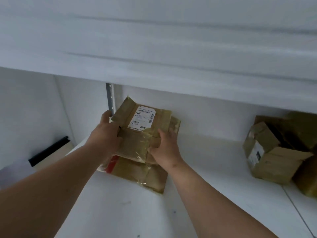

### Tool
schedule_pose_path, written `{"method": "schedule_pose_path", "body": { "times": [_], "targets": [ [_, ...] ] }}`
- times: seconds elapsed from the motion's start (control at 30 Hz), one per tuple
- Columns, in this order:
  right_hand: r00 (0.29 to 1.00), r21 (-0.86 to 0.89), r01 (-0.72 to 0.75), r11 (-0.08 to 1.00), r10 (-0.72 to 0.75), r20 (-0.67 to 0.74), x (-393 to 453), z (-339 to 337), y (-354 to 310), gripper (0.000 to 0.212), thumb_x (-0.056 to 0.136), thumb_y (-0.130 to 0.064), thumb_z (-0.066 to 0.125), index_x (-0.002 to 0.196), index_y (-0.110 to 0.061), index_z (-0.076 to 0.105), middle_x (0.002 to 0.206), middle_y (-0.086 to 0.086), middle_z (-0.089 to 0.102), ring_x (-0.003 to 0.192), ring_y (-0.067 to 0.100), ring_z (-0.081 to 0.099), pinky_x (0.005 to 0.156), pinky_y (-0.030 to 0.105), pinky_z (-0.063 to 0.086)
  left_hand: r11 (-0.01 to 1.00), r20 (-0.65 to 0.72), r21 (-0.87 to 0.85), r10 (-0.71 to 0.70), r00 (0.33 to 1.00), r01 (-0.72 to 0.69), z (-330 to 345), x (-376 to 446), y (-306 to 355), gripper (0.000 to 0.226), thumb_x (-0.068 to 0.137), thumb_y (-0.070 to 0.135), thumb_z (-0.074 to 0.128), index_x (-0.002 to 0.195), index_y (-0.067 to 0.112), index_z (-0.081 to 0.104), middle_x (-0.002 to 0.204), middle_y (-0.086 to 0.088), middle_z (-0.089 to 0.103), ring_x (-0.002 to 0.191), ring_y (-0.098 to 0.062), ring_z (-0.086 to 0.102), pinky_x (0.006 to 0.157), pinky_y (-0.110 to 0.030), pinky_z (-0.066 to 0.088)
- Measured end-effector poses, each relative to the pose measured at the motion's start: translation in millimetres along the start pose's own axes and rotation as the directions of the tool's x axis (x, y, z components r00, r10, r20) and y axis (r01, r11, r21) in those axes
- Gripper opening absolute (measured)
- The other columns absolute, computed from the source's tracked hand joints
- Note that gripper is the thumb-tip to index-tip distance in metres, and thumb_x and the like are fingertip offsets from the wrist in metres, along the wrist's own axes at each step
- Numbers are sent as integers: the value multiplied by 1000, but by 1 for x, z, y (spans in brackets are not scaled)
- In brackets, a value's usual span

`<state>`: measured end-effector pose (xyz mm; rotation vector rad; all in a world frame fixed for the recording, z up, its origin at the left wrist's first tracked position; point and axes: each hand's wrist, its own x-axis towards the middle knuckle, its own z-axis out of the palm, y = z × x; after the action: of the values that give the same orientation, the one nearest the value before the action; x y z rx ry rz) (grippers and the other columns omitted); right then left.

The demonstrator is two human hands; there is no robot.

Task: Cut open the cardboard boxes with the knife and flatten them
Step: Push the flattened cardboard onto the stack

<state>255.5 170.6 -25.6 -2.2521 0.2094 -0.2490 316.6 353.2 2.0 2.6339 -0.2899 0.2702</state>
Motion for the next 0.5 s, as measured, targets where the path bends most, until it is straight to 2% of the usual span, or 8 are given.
{"method": "schedule_pose_path", "body": {
  "times": [0.07, 0.13, 0.2, 0.23, 0.3, 0.4, 0.5],
  "targets": [
    [999, -78, -1, 997, -3, -51, 13, 13, -1, 66, 94, -16, 61, 153, -28, 31, 165, 4, -4, 152, 26, 10, 119, 33, 20, 998, 4, 53, 29, 1000, -29, 5, 13, -8, 69, 87, 14, 56, 148, 30, 28, 157, 5, 13, 110, -25, 52, 85, -35, 50],
    [995, -220, -4, 975, -18, -97, 21, 24, 1, 52, 97, -15, 53, 146, -30, 42, 164, 5, 1, 148, 32, 22, 118, 37, 28, 991, 107, 128, 37, 994, -50, 13, 24, -15, 58, 90, 23, 56, 145, 30, 37, 156, 3, 19, 122, -28, 45, 92, -38, 48],
    [999, -471, -30, 882, 20, -25, 22, 28, 3, 41, 100, -30, 45, 140, -30, 49, 163, 4, 10, 146, 36, 19, 118, 48, 23, 948, 246, 300, 33, 969, -109, 23, 27, -19, 51, 89, 46, 52, 138, 34, 44, 149, 2, 30, 126, -28, 36, 101, -44, 42],
    [999, -568, -12, 823, 39, 35, 21, 28, 6, 43, 100, -39, 41, 141, -29, 48, 163, 2, 12, 147, 35, 14, 119, 52, 17, 913, 292, 383, 23, 956, -139, 29, 27, -21, 56, 87, 59, 46, 138, 36, 43, 147, 4, 32, 129, -27, 32, 105, -47, 36],
    [988, -645, 52, 762, 54, 144, 19, 27, 13, 59, 98, -54, 34, 149, -27, 37, 163, 0, 17, 149, 31, 12, 118, 56, 7, 874, 330, 458, 1, 944, -161, 40, 25, -22, 72, 83, 75, 35, 143, 36, 38, 150, 5, 31, 135, -26, 27, 107, -48, 25],
    [964, -640, 90, 763, 94, 248, 19, 28, 27, 78, 94, -64, 32, 157, -24, 10, 163, 2, 21, 150, 27, 14, 118, 56, -3, 864, 391, 474, -36, 920, -168, 52, 22, -26, 84, 85, 79, 24, 154, 30, 19, 161, 5, 17, 147, -23, 15, 113, -49, 18],
    [948, -654, 133, 745, 96, 303, 17, 30, 36, 77, 96, -67, 28, 158, -28, 4, 167, -1, 5, 153, 22, 2, 116, 56, -13, 879, 416, 450, -48, 908, -160, 60, 19, -32, 80, 89, 77, 19, 155, 33, 8, 163, 5, 9, 149, -22, 14, 115, -51, 14]
  ]
}}
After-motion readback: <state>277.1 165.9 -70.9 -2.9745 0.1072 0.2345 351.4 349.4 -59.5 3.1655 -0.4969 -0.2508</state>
